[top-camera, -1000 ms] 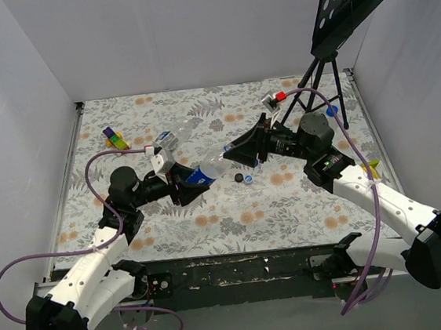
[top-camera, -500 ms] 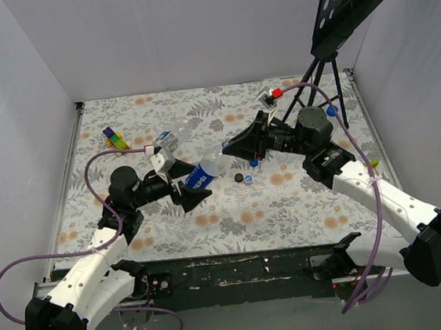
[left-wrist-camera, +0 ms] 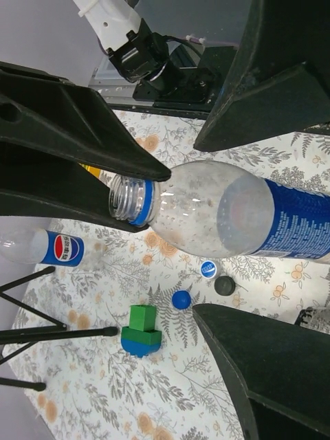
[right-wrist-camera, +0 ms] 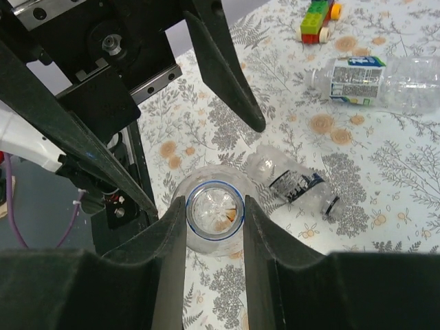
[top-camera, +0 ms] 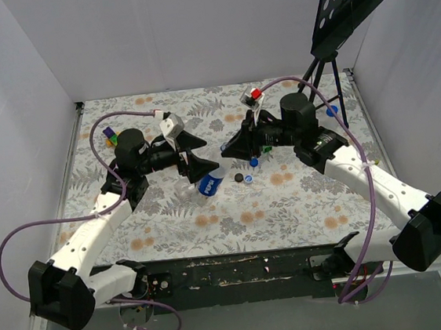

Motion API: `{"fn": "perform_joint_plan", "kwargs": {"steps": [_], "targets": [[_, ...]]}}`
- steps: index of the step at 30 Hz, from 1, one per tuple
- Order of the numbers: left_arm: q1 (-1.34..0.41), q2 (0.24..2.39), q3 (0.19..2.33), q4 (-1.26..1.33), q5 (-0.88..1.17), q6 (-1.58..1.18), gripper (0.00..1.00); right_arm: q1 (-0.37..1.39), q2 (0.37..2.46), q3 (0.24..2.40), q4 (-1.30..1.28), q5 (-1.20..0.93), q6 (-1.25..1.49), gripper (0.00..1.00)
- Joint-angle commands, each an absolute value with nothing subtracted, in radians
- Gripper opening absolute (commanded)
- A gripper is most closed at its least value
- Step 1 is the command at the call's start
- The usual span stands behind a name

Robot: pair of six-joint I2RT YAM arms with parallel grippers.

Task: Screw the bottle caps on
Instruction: Pick up the plastic bottle at the center of the board.

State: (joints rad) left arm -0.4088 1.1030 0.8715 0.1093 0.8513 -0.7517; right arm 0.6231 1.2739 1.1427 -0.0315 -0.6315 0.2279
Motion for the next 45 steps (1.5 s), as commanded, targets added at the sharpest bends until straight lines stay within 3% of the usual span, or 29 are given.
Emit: {"fn": "perform_joint_plan", "kwargs": {"steps": [1,11,31,34,35,36,41,44,45], "targets": [[-0.439,1.146,0.920,0.066,0.888,-0.707,0.91,0.627,1.278,1.196,-0.054,-0.649,0.173,0.05],[-0.506,1.161,0.853,0.081,0.818,-0.640,0.87,0.630,1.290,1.200,-0.051,-0.660,0.172,0.05],[-0.523,1.146,0.776,0.164,0.752,-0.666,0.53,0.652,1.296,1.190,-0.026,-0.629,0.187,0.06],[-0.523,1.126,0.770,0.146,0.715,-0.647,0.48,0.652,1.292,1.186,-0.029,-0.611,0.196,0.17],[-0.523,1.117,0.767,0.134,0.691,-0.640,0.47,0.652,1.290,1.183,-0.029,-0.598,0.198,0.26],[-0.523,1.105,0.767,0.121,0.664,-0.632,0.45,0.652,1.284,1.180,-0.031,-0.591,0.198,0.43],[-0.523,1.066,0.758,0.080,0.502,-0.617,0.36,0.650,1.275,1.193,-0.063,-0.516,0.190,0.66],[-0.523,1.060,0.759,0.071,0.421,-0.623,0.33,0.643,1.256,1.193,-0.075,-0.428,0.187,0.75],[-0.523,1.057,0.758,0.071,0.388,-0.627,0.31,0.638,1.243,1.186,-0.078,-0.390,0.193,0.83]]}}
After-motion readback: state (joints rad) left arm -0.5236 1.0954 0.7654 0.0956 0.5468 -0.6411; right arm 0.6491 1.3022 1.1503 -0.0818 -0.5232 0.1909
